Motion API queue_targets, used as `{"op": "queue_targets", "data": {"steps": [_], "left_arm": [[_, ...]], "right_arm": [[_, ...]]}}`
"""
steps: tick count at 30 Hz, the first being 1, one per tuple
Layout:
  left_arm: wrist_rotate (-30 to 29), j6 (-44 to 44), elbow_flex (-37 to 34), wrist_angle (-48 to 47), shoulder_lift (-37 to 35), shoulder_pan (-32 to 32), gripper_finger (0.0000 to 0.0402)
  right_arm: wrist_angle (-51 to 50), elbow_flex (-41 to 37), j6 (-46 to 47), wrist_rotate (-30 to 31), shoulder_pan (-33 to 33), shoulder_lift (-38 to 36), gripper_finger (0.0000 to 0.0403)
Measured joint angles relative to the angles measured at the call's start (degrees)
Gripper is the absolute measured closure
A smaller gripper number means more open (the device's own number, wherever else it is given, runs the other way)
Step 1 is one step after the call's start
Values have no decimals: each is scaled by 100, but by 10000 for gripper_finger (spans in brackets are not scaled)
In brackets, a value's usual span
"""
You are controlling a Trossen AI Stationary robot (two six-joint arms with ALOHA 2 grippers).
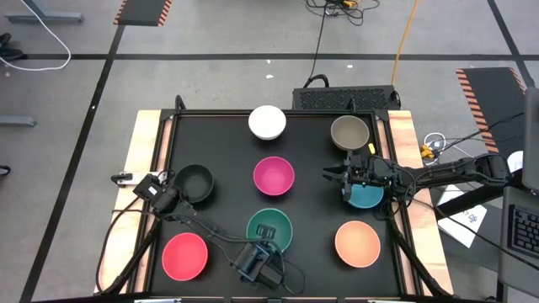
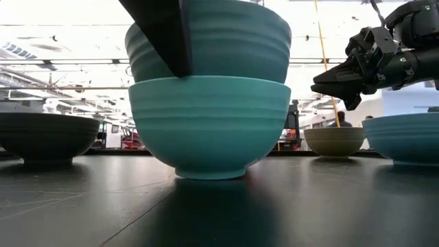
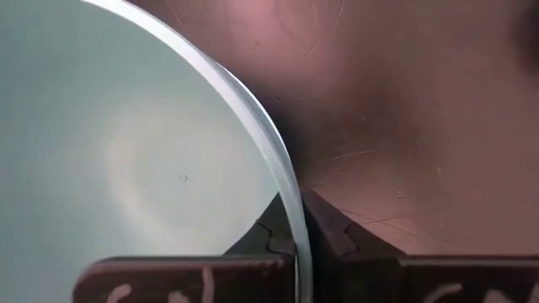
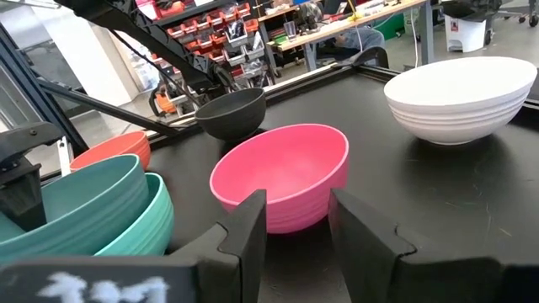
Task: Nest bowls inside each other
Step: Stack the dark green bowl on the light green bowl
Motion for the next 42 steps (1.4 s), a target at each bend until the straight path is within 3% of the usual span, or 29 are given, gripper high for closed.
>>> {"op": "queue_targets", "data": {"steps": [14,19,29,33,42], "left_arm": [[-25,-49,2,216,-333,5,317],[311,-51,2,344,-327,5,281],[384,-71,2,620,-237,-49,228],[86,-81,0,560,-118,-123,244],[-43,-87,0,405,-26,-142,361]], "right_arm": [[1,0,40,-4,0,2,281],[4,-2,23,-4,0,2,281],[2,0,-4,-7,0,2,281],[0,-1,-12,-7,2,2,281],[23,-1,-8,-7,2,0,281]]}}
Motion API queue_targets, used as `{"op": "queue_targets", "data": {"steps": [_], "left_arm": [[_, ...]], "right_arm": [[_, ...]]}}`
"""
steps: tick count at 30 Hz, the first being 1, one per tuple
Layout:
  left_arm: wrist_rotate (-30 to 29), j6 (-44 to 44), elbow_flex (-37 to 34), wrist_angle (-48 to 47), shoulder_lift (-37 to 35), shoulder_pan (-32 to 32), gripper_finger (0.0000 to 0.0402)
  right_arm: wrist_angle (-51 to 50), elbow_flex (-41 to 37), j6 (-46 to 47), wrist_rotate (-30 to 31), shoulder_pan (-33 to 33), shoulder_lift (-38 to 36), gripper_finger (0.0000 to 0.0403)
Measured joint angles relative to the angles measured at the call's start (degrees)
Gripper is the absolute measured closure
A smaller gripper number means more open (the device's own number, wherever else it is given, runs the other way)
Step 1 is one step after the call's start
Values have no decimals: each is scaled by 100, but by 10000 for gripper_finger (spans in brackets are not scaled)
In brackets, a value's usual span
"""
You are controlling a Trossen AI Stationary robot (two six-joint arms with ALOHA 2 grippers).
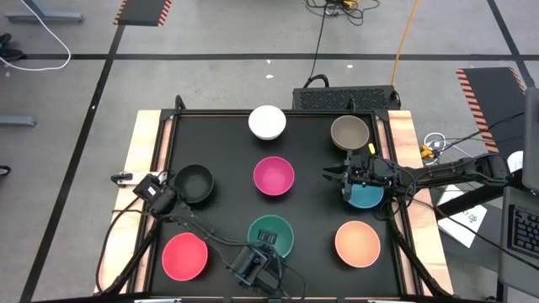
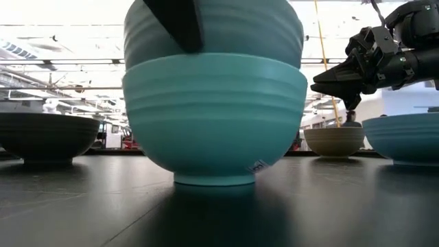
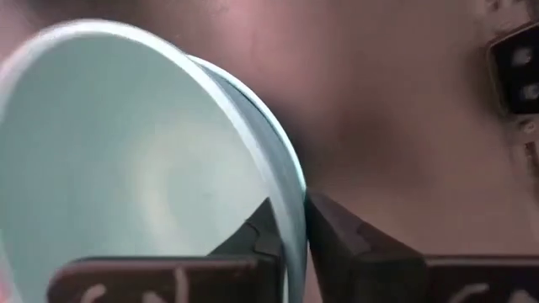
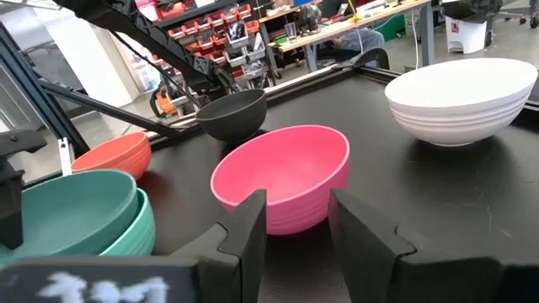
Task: Nest bowls inside each other
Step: Stack the dark green bowl on the light green bowl, then stack the black bowl on the dark green bowl
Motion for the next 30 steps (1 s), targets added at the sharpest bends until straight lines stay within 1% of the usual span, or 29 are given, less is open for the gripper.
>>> {"op": "queue_targets", "data": {"steps": [2,5,10,13,18,24,27,30], "left_arm": [[-94,-1,0,-100,0,-6,368],[-96,-123,0,-187,-2,-11,355],[-222,-237,0,-210,-4,-26,299],[-401,-239,0,-210,-4,-44,266],[-717,-244,0,-239,-6,-83,232],[-671,-307,0,-481,-7,-83,222],[-761,-452,34,-719,-89,-116,222],[-842,-551,230,-865,-246,-188,222]], "right_arm": [[-3,0,0,0,0,2,281],[-3,0,0,0,0,2,281],[-1,0,1,1,0,2,281],[-1,1,2,1,-1,2,281],[-3,0,0,0,0,2,281],[-3,1,2,2,0,2,281],[-3,1,3,2,0,2,281],[-3,1,0,2,0,2,281]]}}
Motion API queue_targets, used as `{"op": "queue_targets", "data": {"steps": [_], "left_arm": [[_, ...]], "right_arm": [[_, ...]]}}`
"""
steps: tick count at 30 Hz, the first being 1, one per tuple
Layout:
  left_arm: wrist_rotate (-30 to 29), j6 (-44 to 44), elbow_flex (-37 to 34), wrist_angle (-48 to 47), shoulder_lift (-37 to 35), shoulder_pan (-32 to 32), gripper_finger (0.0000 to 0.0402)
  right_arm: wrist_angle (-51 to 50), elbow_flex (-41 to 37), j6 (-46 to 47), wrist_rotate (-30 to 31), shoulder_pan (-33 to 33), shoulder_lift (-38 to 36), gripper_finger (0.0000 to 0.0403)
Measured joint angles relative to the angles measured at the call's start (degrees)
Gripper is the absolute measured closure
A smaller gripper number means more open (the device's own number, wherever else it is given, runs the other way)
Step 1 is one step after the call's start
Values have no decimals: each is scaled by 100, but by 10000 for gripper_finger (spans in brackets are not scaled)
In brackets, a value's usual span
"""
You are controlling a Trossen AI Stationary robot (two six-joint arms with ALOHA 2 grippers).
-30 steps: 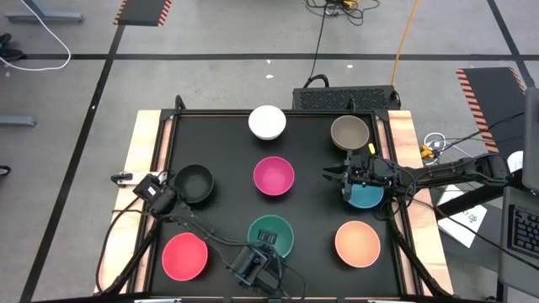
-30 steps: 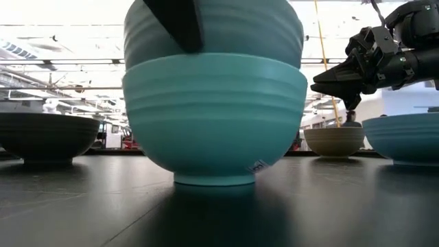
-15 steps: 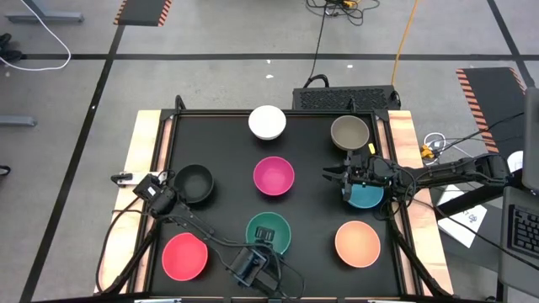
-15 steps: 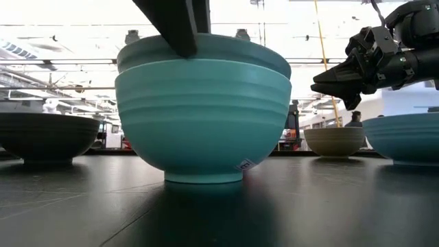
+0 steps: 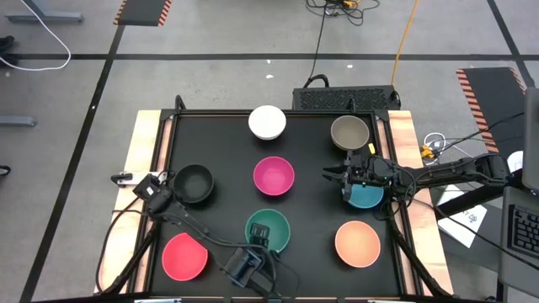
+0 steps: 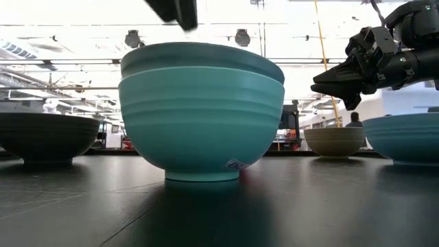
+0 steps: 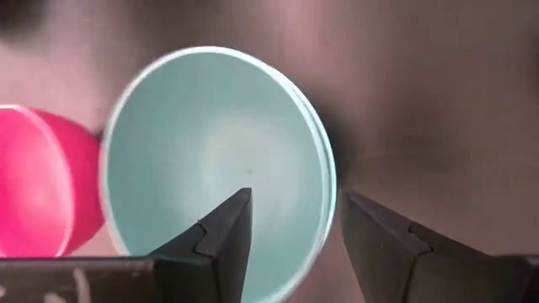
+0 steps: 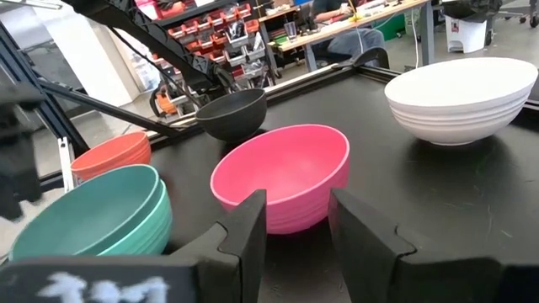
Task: Nest bowls inside each other
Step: Stack the black bowl on the dark green bowl
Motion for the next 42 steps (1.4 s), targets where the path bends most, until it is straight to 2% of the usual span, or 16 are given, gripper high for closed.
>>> {"op": "queue_targets", "data": {"steps": [5,13,17,19,21,25,30,37,42], "left_arm": [[-300,-53,366,-40,-395,-185,222],[-738,-248,395,-94,-1079,-198,222],[-1051,-583,393,-782,-1156,-189,222],[-1416,-942,361,-1278,-1163,-171,222],[-1633,-1126,194,-1369,-1167,-100,222],[-1688,-1078,-292,-1346,-1378,78,222],[-1898,-1544,-1350,-1147,-2143,458,222],[-1909,-2092,-3198,-759,-3705,811,222],[-1442,-2337,-4699,-82,-4957,1108,222]], "right_arm": [[3,0,2,0,0,-2,281],[-1,-1,48,-1,0,-2,281],[-1,-1,48,-1,-1,0,281],[2,0,46,0,-2,-2,281],[2,-1,46,-1,0,-2,281],[34,0,48,-1,-2,-2,281],[19,-2,131,-15,0,0,281],[30,0,102,-13,0,-2,281],[27,-1,92,-10,0,-2,281]]}}
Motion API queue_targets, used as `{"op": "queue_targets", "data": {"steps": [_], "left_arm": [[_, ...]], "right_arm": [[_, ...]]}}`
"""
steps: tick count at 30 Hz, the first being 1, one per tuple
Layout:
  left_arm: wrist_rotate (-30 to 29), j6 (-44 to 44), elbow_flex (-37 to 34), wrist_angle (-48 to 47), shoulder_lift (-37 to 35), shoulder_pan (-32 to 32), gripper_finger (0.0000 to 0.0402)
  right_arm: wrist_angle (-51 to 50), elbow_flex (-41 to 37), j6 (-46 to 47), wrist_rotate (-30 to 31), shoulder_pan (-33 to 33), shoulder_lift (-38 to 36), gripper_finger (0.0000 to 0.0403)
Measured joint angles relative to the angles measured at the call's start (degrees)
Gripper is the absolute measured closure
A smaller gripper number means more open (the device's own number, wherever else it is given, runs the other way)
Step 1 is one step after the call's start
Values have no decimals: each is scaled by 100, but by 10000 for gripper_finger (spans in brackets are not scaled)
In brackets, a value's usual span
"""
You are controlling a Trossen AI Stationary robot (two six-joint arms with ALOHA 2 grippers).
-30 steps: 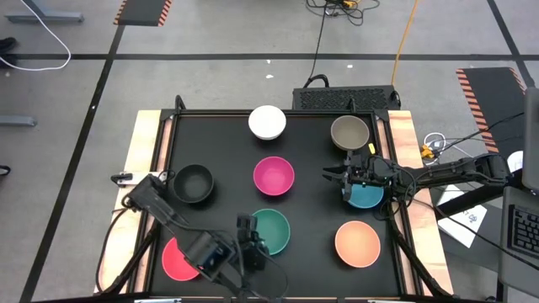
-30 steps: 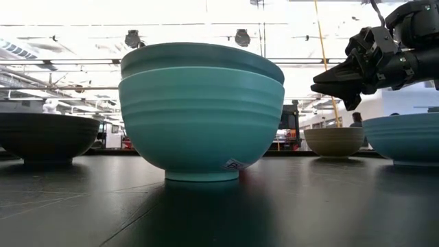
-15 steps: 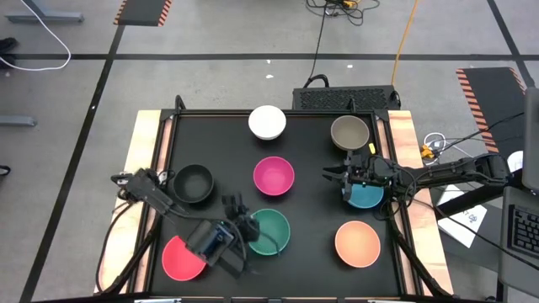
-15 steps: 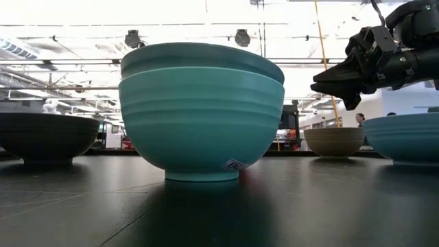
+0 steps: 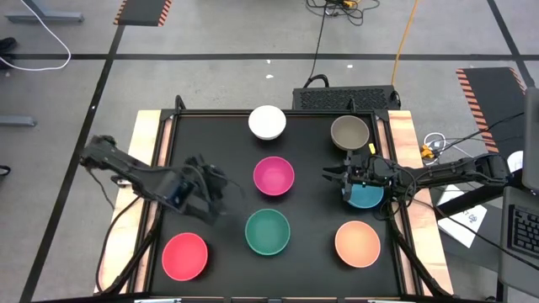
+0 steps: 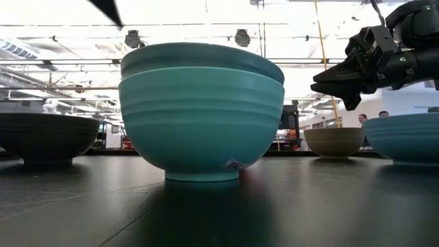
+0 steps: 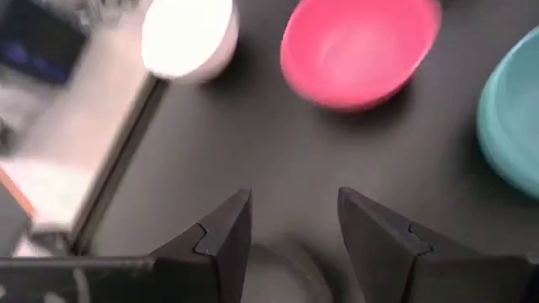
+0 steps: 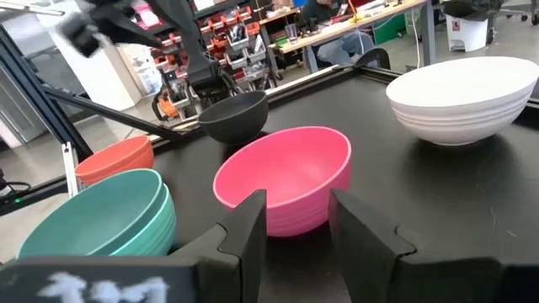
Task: Nest bowls inside each other
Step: Stack the black bowl on the dark green bowl
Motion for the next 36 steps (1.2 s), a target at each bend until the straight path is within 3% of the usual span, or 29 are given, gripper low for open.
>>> {"op": "queue_targets", "data": {"steps": [5,9,16,27,36], "left_arm": [[681,-292,-1335,645,-959,373,222],[1465,-130,-1832,1079,-1300,518,222],[1736,-199,-1944,697,-1312,762,214],[1203,-218,-1953,-99,-1312,1131,152],[2137,39,-1953,111,-1310,1395,138]], "right_arm": [[22,1,-12,10,0,0,281],[77,0,-87,21,-2,0,281],[65,-1,-92,14,-2,2,281],[100,1,-83,12,-2,1,281],[109,-1,-153,12,-2,2,281]]}}
